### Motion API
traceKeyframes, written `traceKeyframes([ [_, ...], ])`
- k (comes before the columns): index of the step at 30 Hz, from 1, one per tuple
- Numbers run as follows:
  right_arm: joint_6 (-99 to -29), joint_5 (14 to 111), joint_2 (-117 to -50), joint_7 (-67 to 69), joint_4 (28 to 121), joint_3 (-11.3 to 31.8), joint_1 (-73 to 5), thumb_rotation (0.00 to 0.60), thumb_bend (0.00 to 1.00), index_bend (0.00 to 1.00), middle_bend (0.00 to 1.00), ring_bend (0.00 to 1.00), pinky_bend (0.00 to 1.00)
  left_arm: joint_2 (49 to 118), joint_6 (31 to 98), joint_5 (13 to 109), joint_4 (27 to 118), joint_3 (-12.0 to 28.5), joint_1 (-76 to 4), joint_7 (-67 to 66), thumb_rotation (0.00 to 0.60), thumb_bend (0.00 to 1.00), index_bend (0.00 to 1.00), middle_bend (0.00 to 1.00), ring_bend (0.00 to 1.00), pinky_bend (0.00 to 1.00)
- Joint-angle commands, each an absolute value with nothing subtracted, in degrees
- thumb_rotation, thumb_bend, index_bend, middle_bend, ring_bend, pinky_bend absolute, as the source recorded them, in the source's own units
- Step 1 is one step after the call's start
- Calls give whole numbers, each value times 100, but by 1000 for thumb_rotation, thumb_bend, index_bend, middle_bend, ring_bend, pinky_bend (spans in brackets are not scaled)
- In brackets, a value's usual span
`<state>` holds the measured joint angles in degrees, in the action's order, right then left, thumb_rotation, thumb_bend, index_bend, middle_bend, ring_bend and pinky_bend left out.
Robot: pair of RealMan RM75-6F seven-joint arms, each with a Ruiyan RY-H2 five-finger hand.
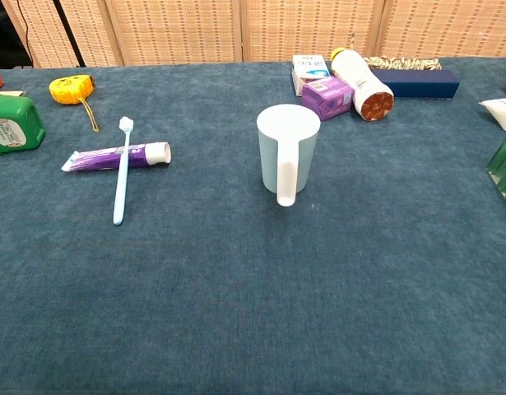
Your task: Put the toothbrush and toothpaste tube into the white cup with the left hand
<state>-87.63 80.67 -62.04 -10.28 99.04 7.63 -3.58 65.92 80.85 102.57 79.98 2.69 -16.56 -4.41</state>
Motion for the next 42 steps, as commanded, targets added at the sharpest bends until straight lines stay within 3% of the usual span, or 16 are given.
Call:
traceKeyframes([
  [1, -8770, 8095, -6192, -1012, 9911, 750, -354, 600, 0, 0, 0, 0, 0, 7100, 8001, 11056, 7037, 254, -2290, -678, 600, 114, 0, 0, 0, 0],
  [5, -8771, 8072, -6180, -963, 9900, 760, -348, 600, 0, 0, 0, 0, 0, 7518, 7883, 11404, 6331, 213, -2714, -841, 600, 187, 22, 0, 0, 0],
  [17, -8712, 7950, -6197, -977, 9862, 797, -372, 600, 0, 0, 0, 0, 0, 8566, 7572, 11634, 5002, 13, -3440, -1017, 600, 323, 255, 0, 0, 0],
  [25, -8702, 7892, -6207, -983, 9855, 818, -378, 600, 0, 0, 0, 0, 0, 8972, 7249, 11563, 4667, -173, -3719, -1431, 600, 343, 277, 0, 0, 0],
  [42, -8679, 7809, -6167, -853, 9839, 848, -370, 600, 0, 0, 0, 0, 0, 9511, 7209, 11187, 4111, -421, -3851, -1442, 600, 352, 284, 0, 0, 0],
])
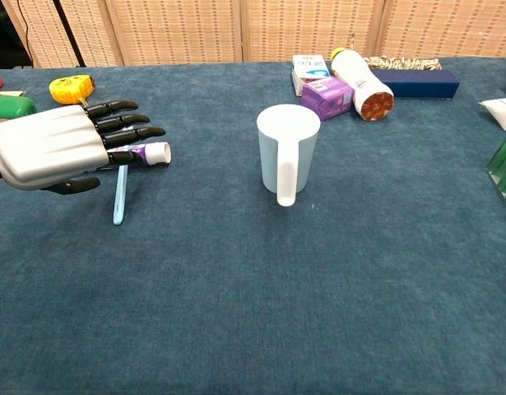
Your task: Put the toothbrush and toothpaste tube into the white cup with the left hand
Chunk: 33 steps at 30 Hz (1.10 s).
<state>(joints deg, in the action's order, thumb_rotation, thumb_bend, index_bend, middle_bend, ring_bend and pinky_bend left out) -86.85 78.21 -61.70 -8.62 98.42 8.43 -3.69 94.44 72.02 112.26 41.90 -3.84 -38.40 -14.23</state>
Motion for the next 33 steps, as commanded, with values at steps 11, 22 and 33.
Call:
traceKeyframes([
  [11, -8662, 7807, -6157, -826, 9842, 843, -374, 600, 0, 0, 0, 0, 0, 9698, 7181, 11025, 3976, -547, -3934, -1551, 600, 419, 339, 0, 0, 0],
  [22, -8663, 7792, -6156, -827, 9856, 848, -375, 600, 0, 0, 0, 0, 0, 9728, 7094, 10897, 4007, -639, -4005, -1763, 600, 437, 362, 0, 0, 0],
  [33, -8644, 7788, -6150, -808, 9852, 843, -381, 600, 0, 0, 0, 0, 0, 9843, 7152, 10821, 3889, -696, -4029, -1784, 600, 466, 429, 0, 0, 0],
])
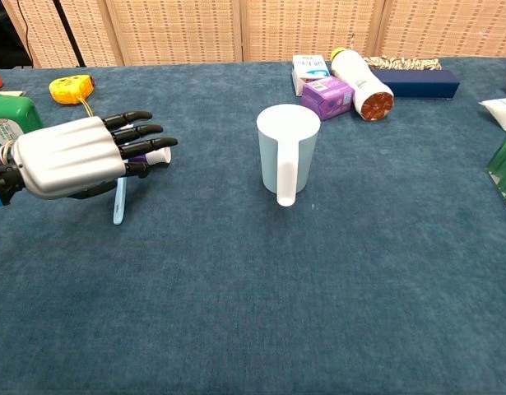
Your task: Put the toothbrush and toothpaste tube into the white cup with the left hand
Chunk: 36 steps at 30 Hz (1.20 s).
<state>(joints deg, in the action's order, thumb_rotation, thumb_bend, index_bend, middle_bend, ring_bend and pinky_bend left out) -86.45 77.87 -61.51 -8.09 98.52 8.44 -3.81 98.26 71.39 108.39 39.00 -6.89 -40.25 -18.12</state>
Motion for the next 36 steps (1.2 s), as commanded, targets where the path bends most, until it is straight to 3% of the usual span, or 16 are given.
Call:
traceKeyframes([
  [1, -8646, 7787, -6150, -808, 9851, 844, -381, 600, 0, 0, 0, 0, 0, 9850, 7166, 10820, 3877, -702, -4033, -1788, 600, 468, 434, 0, 0, 0],
  [6, -8636, 7792, -6152, -820, 9852, 836, -385, 600, 0, 0, 0, 0, 0, 9893, 7202, 10807, 3812, -746, -4026, -1811, 600, 472, 453, 0, 0, 0],
  [10, -8627, 7792, -6148, -827, 9855, 828, -386, 600, 0, 0, 0, 0, 0, 9922, 7205, 10784, 3764, -775, -4020, -1804, 600, 474, 547, 0, 0, 0],
  [21, -8601, 7786, -6140, -824, 9865, 819, -393, 600, 0, 0, 0, 0, 0, 9926, 7332, 10746, 3717, -805, -4024, -1804, 600, 499, 582, 0, 0, 0],
  [36, -8584, 7791, -6134, -824, 9861, 804, -397, 600, 0, 0, 0, 0, 0, 9358, 8035, 10523, 4876, -455, -4040, -1442, 600, 501, 603, 0, 0, 0],
])
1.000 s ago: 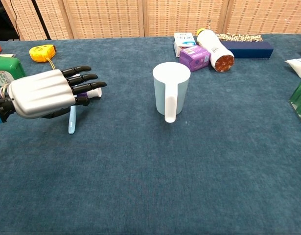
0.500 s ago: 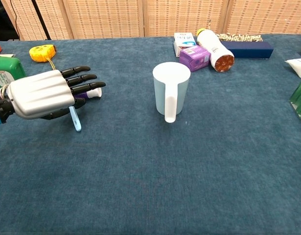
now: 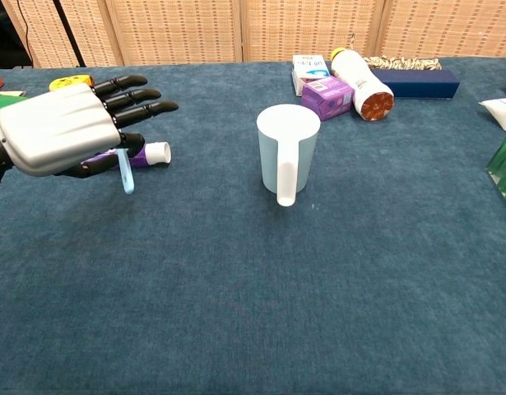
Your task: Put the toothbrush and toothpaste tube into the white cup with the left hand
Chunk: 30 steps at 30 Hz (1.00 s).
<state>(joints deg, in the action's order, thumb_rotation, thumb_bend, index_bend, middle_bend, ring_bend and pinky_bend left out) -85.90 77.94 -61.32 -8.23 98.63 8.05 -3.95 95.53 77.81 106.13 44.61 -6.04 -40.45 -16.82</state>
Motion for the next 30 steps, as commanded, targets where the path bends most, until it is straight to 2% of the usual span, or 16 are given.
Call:
traceKeyframes([
  [1, -8574, 7792, -6136, -826, 9863, 801, -402, 600, 0, 0, 0, 0, 0, 9254, 8191, 10476, 5142, -363, -4032, -1289, 600, 501, 603, 0, 0, 0],
  [6, -8553, 7793, -6145, -857, 9867, 792, -413, 600, 0, 0, 0, 0, 0, 8892, 8430, 10309, 5995, -135, -4018, -868, 600, 501, 603, 0, 0, 0],
  [10, -8542, 7806, -6158, -893, 9875, 778, -421, 600, 0, 0, 0, 0, 0, 8427, 8576, 9916, 7096, 254, -3993, -191, 600, 501, 604, 0, 0, 0],
  [18, -8524, 7789, -6168, -923, 9877, 776, -432, 600, 0, 0, 0, 0, 0, 7777, 8418, 9280, 8306, 620, -3889, 1243, 600, 501, 603, 0, 0, 0],
  [24, -8506, 7806, -6198, -998, 9882, 761, -452, 600, 0, 0, 0, 0, 0, 7584, 8129, 9001, 8758, 740, -3891, 2308, 600, 502, 603, 0, 0, 0],
  [30, -8491, 7830, -6238, -1114, 9895, 734, -471, 600, 0, 0, 0, 0, 0, 7810, 7381, 8614, 9280, 813, -4063, 3886, 600, 503, 603, 0, 0, 0],
])
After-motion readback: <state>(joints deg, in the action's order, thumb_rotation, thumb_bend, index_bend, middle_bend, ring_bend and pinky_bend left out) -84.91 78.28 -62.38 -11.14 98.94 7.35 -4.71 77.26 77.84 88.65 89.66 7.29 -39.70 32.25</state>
